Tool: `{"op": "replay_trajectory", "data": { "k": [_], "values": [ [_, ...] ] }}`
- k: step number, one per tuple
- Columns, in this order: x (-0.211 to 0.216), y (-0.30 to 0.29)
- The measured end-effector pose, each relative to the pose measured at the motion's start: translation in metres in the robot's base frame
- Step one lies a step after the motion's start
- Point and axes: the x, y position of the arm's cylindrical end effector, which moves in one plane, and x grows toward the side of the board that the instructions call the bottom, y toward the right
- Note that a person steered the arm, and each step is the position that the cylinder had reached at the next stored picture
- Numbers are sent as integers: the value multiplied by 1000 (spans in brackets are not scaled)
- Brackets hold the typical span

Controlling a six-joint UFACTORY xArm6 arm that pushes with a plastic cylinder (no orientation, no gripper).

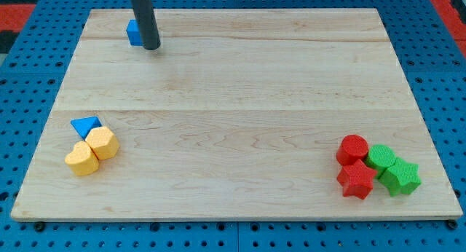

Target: Push blue cube to the top left

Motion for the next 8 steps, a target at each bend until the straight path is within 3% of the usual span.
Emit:
{"op": "replay_trajectory", "data": {
  "k": [4,6,8],
  "values": [
    [-40,-33],
    [-50,15],
    [-69,12]
  ]
}}
